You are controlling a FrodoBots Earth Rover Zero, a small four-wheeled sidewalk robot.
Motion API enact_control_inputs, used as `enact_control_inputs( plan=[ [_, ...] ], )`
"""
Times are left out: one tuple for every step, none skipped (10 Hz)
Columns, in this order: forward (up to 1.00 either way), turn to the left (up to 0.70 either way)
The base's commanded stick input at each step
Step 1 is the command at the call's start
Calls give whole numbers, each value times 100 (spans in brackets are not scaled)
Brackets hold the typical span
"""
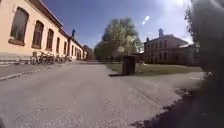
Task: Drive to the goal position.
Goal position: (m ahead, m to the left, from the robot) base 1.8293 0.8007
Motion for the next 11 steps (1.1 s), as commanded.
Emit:
enact_control_inputs(
  plan=[
    [0,0],
    [0,0],
    [0,0],
    [0,0],
    [0,0],
    [0,0],
    [0,-45],
    [0,-45],
    [0,-45],
    [0,-17],
    [39,0]
  ],
)
